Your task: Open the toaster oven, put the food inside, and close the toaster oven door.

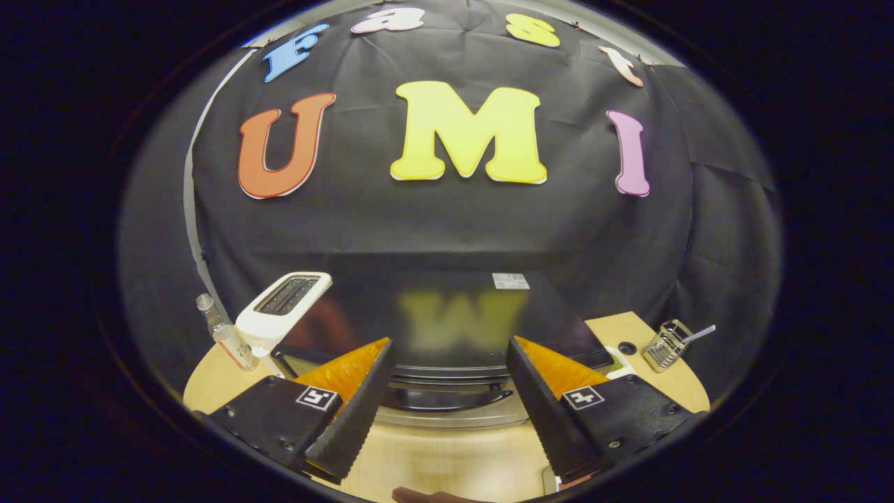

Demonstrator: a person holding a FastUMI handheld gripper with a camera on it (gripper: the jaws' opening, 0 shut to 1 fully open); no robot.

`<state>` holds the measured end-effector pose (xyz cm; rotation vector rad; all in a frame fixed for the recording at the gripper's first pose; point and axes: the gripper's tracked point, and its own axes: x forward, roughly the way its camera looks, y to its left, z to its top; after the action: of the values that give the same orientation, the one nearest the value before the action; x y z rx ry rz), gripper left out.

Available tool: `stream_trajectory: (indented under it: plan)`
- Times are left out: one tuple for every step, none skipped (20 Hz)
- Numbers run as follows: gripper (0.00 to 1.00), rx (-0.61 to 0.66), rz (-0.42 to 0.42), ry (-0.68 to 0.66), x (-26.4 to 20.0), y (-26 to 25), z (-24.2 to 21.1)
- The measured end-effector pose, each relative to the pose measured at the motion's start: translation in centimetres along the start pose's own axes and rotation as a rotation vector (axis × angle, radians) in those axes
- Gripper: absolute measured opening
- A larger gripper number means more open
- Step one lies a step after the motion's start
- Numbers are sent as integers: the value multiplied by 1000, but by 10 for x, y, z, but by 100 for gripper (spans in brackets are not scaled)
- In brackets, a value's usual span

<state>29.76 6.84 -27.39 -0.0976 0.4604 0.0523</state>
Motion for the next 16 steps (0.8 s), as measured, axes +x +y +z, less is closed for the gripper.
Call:
stream_trajectory:
  plan:
    - [100, -8, -11, 16, 6, 0, -4]
    - [100, -4, -9, 28, 9, 2, -7]
    - [100, 6, -2, 39, 8, 3, -9]
    - [100, 17, 1, 36, 10, 4, -8]
    - [100, 23, 6, 52, 9, 4, -11]
    - [100, 34, 7, 41, 8, 3, -9]
    - [100, 33, 9, 48, 12, 4, -10]
    - [100, 24, 10, 46, 9, 3, -11]
    - [100, 24, 6, 42, 6, 2, -13]
    - [100, 32, 3, 51, -1, 4, -13]
    - [100, 29, -2, 45, -3, 2, -18]
    - [100, 24, -7, 35, -11, 1, -21]
    - [100, 24, -11, 36, -16, 1, -26]
    - [100, 27, -12, 31, -24, 2, -30]
    - [100, 36, -11, 32, -30, 2, -35]
    - [100, 41, -11, 25, -35, 2, -40]
